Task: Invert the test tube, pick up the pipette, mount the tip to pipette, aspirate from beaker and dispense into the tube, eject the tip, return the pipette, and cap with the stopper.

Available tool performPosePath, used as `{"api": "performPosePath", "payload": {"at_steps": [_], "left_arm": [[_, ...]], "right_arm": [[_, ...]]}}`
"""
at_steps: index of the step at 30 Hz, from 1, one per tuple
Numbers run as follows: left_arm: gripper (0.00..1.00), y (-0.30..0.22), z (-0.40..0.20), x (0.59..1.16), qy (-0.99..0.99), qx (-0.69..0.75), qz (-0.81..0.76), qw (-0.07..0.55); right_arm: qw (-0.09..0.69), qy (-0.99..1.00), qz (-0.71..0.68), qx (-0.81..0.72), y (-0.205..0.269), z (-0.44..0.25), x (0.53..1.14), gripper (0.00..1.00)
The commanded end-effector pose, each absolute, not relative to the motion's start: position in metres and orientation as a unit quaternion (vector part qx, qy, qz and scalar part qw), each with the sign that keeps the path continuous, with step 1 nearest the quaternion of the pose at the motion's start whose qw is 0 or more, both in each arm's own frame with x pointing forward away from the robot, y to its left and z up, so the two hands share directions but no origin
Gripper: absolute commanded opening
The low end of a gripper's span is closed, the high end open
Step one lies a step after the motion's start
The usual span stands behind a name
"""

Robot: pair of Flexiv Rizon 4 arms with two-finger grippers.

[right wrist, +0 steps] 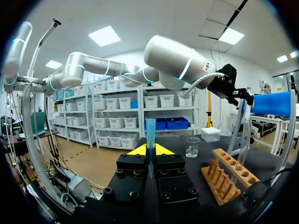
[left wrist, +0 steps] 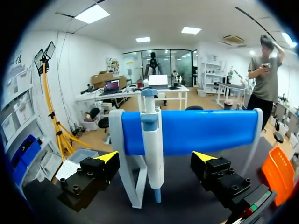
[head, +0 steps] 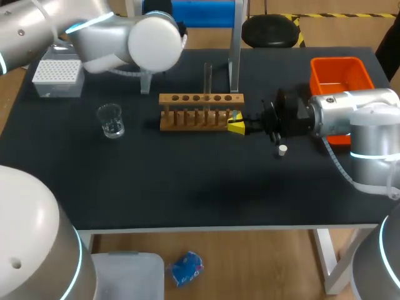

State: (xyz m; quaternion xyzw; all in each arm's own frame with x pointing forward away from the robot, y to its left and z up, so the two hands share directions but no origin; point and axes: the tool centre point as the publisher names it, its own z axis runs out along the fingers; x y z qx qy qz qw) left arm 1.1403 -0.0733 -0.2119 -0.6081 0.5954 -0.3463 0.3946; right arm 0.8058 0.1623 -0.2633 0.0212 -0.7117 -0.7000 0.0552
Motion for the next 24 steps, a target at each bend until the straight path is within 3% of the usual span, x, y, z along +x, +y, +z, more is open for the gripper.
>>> {"api": "performPosePath", "payload": {"at_steps": [1, 24], "left_arm": [[1.00, -0.076, -0.214, 1.152, 0.584, -0.618, -0.346, 0.395], [1.00, -0.077, -0.211, 1.177, 0.572, -0.611, -0.366, 0.407]], "right_arm": [[0.055, -0.711, -0.700, 0.022, 0.162, -0.264, 0.806, 0.00], [0.055, -0.711, -0.700, 0.022, 0.162, -0.264, 0.806, 0.00]]}}
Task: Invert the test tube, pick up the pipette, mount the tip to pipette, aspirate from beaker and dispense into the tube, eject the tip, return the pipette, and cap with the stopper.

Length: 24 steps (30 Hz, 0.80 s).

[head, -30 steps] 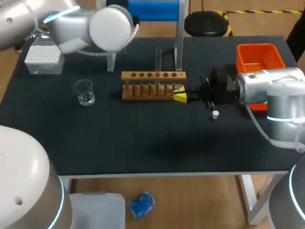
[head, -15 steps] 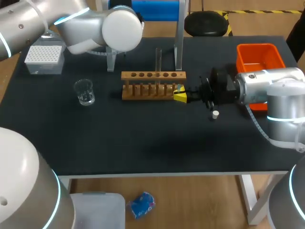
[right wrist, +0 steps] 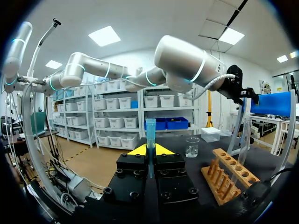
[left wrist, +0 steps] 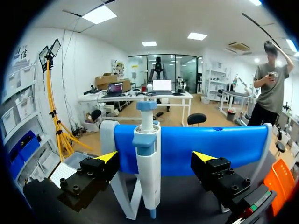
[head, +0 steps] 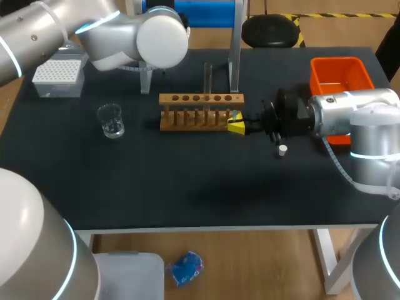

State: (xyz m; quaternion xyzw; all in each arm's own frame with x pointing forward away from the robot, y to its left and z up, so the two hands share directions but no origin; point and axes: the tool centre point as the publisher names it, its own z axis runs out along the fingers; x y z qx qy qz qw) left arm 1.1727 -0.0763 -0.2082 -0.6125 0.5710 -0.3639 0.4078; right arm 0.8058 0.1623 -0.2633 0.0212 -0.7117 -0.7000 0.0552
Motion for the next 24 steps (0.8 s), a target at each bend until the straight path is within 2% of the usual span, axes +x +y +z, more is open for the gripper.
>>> {"api": "performPosePath", "payload": {"at_steps": [1, 19, 20, 21, 24], "left_arm": [[1.00, -0.0769, -0.2109, 1.1777, 0.572, -0.611, -0.366, 0.407], [1.00, -0.0796, -0.2147, 1.1758, 0.579, -0.602, -0.369, 0.408], [0.97, -0.0796, -0.2149, 1.1757, 0.579, -0.602, -0.369, 0.407], [0.81, -0.0796, -0.2150, 1.1756, 0.578, -0.603, -0.369, 0.407], [0.48, -0.0795, -0.2151, 1.1752, 0.577, -0.604, -0.368, 0.407]], "right_arm": [[0.055, -0.711, -0.700, 0.022, 0.1618, -0.2639, 0.8057, 0.00], [0.055, -0.711, -0.700, 0.022, 0.1618, -0.2639, 0.8057, 0.00], [0.055, -0.711, -0.700, 0.022, 0.1618, -0.2639, 0.8057, 0.00], [0.055, -0.711, -0.700, 0.022, 0.1618, -0.2639, 0.8057, 0.00], [0.055, -0.711, -0.700, 0.022, 0.1618, -0.2639, 0.8057, 0.00]]}}
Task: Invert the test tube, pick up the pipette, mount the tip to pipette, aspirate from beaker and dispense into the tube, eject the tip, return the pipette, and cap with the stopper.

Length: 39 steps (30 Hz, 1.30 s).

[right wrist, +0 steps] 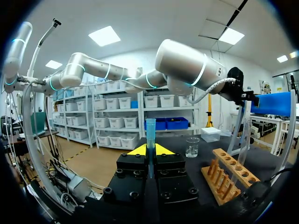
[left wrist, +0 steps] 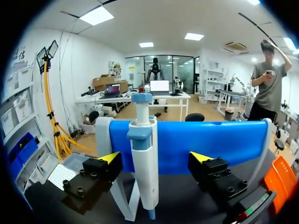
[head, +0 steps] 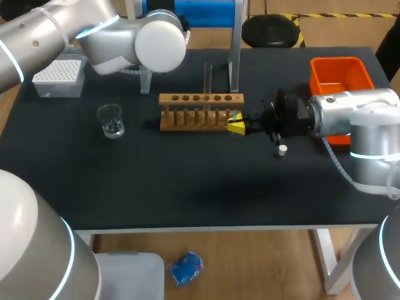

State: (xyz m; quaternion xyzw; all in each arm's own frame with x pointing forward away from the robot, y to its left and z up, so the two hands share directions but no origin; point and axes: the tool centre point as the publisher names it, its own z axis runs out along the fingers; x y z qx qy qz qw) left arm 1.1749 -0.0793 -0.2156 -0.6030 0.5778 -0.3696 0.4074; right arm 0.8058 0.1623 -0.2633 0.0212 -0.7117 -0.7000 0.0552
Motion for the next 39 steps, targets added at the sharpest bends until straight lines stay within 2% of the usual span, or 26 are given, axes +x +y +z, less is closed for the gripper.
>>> {"api": "performPosePath", "payload": {"at_steps": [1, 2, 3, 4, 24, 39], "left_arm": [[0.43, -0.079, -0.215, 1.175, 0.577, -0.605, -0.368, 0.408], [0.34, -0.079, -0.215, 1.175, 0.576, -0.605, -0.368, 0.408], [0.08, -0.079, -0.215, 1.175, 0.576, -0.605, -0.367, 0.409], [0.00, -0.079, -0.215, 1.174, 0.575, -0.606, -0.367, 0.409], [0.00, -0.074, -0.212, 1.161, 0.570, -0.621, -0.349, 0.408], [0.00, -0.077, -0.161, 1.162, 0.557, -0.594, -0.376, 0.443]], "right_arm": [[0.055, -0.711, -0.700, 0.022, 0.162, -0.264, 0.806, 0.00], [0.055, -0.711, -0.700, 0.022, 0.162, -0.264, 0.806, 0.00], [0.055, -0.711, -0.700, 0.022, 0.162, -0.264, 0.806, 0.00], [0.055, -0.711, -0.700, 0.022, 0.162, -0.264, 0.806, 0.00], [0.055, -0.711, -0.700, 0.022, 0.162, -0.264, 0.806, 0.00], [0.055, -0.711, -0.700, 0.022, 0.162, -0.264, 0.806, 0.00]]}}
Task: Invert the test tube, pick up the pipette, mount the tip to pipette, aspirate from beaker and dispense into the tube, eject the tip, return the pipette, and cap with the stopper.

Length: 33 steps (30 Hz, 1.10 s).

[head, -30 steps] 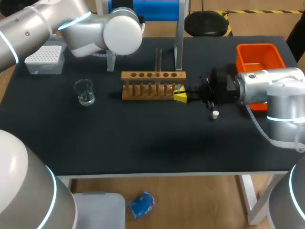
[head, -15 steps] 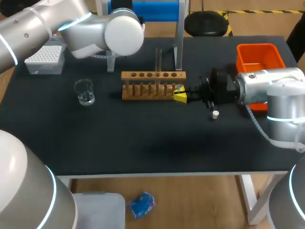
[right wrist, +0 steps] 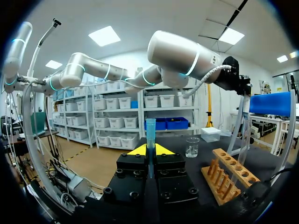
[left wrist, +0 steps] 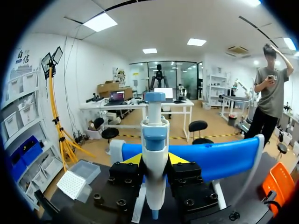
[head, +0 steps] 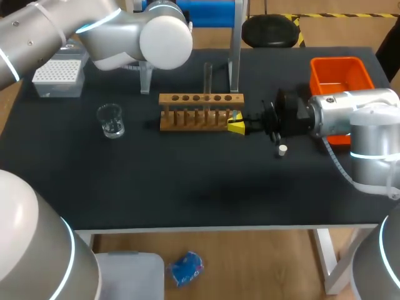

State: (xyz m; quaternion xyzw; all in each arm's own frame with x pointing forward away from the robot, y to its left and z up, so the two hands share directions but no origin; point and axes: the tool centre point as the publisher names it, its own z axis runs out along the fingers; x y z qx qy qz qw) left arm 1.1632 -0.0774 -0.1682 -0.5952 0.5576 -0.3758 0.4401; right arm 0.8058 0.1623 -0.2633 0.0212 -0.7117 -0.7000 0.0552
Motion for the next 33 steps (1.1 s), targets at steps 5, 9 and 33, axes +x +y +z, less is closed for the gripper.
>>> {"api": "performPosePath", "payload": {"at_steps": [5, 9, 33], "left_arm": [[0.00, -0.077, -0.149, 1.167, 0.557, -0.585, -0.379, 0.451], [0.00, -0.076, -0.138, 1.173, 0.556, -0.579, -0.380, 0.459], [0.00, -0.060, -0.090, 1.145, 0.606, -0.555, -0.442, 0.361]], "right_arm": [[0.055, -0.711, -0.700, 0.022, 0.162, -0.264, 0.806, 0.00], [0.055, -0.711, -0.700, 0.022, 0.162, -0.264, 0.806, 0.00], [0.055, -0.711, -0.700, 0.022, 0.162, -0.264, 0.806, 0.00]]}}
